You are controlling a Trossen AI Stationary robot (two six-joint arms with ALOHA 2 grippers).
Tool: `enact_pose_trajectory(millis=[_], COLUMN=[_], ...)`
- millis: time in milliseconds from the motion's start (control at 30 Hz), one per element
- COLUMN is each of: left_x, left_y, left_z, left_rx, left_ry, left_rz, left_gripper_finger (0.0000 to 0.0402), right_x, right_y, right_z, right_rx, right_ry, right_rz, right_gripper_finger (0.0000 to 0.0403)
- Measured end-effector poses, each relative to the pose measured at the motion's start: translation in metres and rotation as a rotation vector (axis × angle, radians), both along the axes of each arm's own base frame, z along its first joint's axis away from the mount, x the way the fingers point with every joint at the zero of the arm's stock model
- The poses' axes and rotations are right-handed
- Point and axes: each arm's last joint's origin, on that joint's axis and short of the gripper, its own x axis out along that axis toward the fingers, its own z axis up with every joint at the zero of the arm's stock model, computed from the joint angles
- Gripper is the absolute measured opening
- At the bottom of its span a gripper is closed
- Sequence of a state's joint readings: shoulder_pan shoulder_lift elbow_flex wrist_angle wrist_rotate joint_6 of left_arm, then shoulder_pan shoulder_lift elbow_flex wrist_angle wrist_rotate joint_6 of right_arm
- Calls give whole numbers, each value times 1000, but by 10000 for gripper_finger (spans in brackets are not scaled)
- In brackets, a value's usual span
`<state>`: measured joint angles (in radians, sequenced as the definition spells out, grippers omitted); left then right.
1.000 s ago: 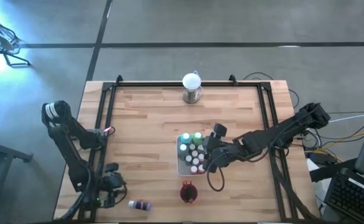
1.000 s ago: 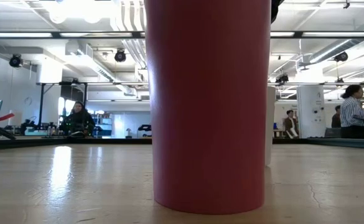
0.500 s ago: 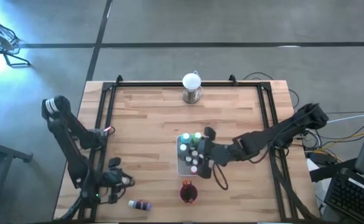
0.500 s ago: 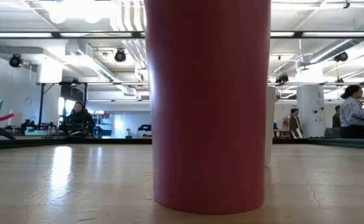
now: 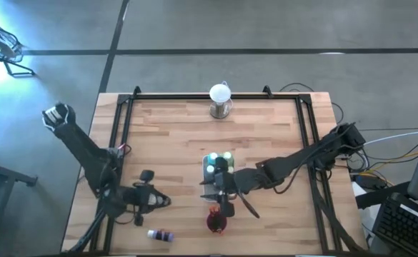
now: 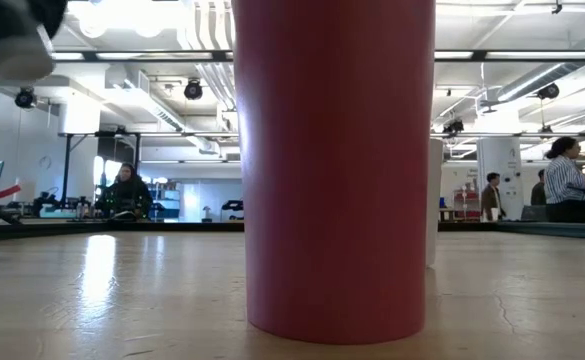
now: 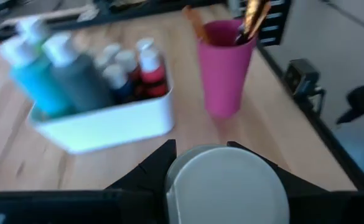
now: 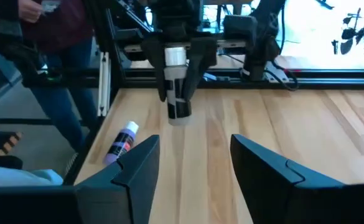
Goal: Pick & Place Paint Supplies
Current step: Put the gray paint bottle into the white bin
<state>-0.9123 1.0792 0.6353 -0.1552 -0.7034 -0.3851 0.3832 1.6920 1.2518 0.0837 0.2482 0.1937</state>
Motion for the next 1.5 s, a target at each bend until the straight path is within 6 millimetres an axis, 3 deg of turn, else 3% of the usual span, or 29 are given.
enact_pose_trajectory(millis=[333,667,1100,1367,1500], left_x=[37,39,40,45,50], left_y=[29,27,28,35,42], left_z=[22,38,38,38,50], left_rx=[-79,-159,-146,-101,-97], left_ry=[-39,-47,-51,-70,-114], left_rz=[-332,-611,-576,-295,-101], left_gripper_finger=[136,137,137,137,137], right_x=[9,7,6,5,4], right_y=[7,8,8,7,6], right_z=[22,26,26,22,21], right_rx=[-28,-43,-31,-16,-4], right_ry=[-26,20,28,76,85], right_rz=[147,150,145,125,103], right_gripper_finger=[188,170,195,197,190])
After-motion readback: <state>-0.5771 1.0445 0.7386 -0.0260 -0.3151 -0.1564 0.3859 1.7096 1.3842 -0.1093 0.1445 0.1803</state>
